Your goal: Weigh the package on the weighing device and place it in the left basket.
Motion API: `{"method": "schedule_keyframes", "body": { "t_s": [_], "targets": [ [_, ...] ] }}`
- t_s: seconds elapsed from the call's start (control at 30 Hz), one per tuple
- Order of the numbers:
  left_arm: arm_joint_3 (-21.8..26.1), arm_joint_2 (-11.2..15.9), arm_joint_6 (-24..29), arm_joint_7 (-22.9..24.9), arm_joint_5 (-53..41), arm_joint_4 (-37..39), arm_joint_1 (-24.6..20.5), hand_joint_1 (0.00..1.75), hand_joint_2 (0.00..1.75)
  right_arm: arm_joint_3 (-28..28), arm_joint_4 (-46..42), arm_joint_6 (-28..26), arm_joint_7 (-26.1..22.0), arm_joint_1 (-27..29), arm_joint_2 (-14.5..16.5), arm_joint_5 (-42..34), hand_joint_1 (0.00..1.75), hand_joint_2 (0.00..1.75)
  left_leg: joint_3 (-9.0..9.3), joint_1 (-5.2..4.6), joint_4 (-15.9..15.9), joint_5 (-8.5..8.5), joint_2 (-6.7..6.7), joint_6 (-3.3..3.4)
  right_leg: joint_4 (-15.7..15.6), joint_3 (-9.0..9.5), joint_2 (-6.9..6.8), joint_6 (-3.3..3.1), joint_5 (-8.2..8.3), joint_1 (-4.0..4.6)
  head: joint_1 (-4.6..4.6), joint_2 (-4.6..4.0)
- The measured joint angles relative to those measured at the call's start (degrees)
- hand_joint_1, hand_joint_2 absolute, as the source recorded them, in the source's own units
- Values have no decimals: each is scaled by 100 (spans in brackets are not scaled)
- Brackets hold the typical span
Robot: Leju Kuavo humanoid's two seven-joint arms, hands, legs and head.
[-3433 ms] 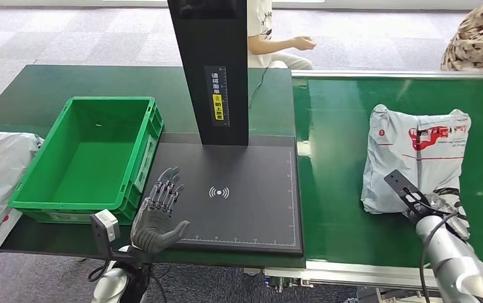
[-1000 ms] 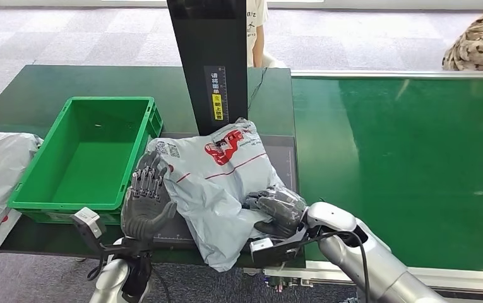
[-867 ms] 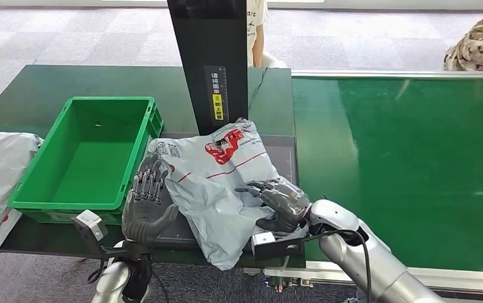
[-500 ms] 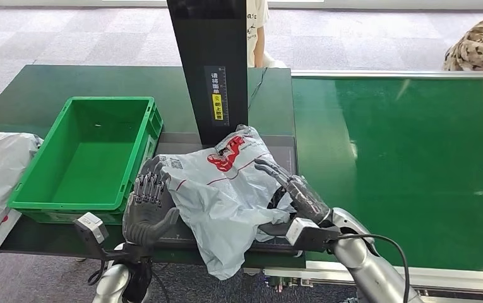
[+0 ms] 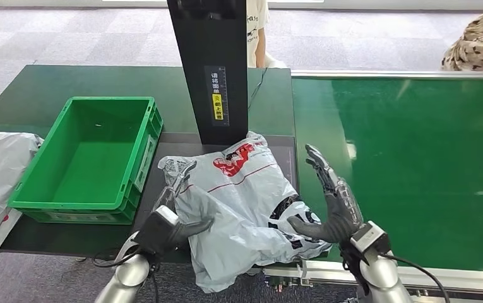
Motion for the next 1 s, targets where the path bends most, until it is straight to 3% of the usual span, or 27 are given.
{"method": "schedule_keyframes", "body": {
  "t_s": [0.17, 0.3, 0.37, 0.5, 0.67, 0.83, 0.9, 1.0],
  "targets": [
    [-254, 71, 133, 1051, -1726, 608, -644, 0, 175, -537, -351, 229, 20, 291, 305, 18, 0, 175, 1, 0, 0, 1, 2, -1, 1, 0, 0, -4, 4, 0, 0, 0],
    [-426, 68, -179, 1723, -2631, 1098, -1159, 0, 175, -844, -523, 301, 160, 352, 520, 98, 0, 175, 1, 0, 0, 3, 2, -1, 0, 1, 1, -5, 6, 0, 0, 0],
    [-516, 57, -406, 1906, -2898, 1352, -1395, 8, 175, -971, -605, 313, 235, 368, 613, 103, 0, 175, 2, -1, 0, 4, 1, 0, 0, 2, 0, -5, 6, 0, 0, 0],
    [-636, 28, -642, 2008, -3115, 1740, -1695, 171, 175, -1167, -742, 324, 299, 424, 741, 105, 0, 175, 4, -1, 0, 4, 1, 1, 0, 6, -1, -5, 6, 0, -1, 0],
    [-733, 26, -660, 1900, -3215, 1913, -1808, 175, 175, -1329, -875, 337, 322, 525, 831, 107, 0, 175, 4, -2, 0, 5, 1, 1, 0, 7, -2, -5, 6, 0, 1, 0],
    [-764, 30, -414, 1404, -3203, 1932, -1823, 175, 175, -1456, -933, 387, 326, 589, 896, 106, 0, 175, 5, -2, 0, 7, 1, 0, 0, 8, -2, -4, 8, 0, 0, 0],
    [-790, 32, -117, 1059, -3192, 1915, -1810, 175, 175, -1498, -951, 389, 321, 612, 907, 92, 0, 175, 5, -2, 0, 8, 1, -2, 0, 7, -1, -4, 9, 0, 0, 0],
    [-894, 51, 771, 278, -3227, 1691, -1712, 175, 175, -1561, -1008, 395, 306, 657, 914, 16, 0, 175, 3, -2, 0, 8, 1, -3, 1, 6, 0, -4, 9, 0, 0, 0]
  ]
}}
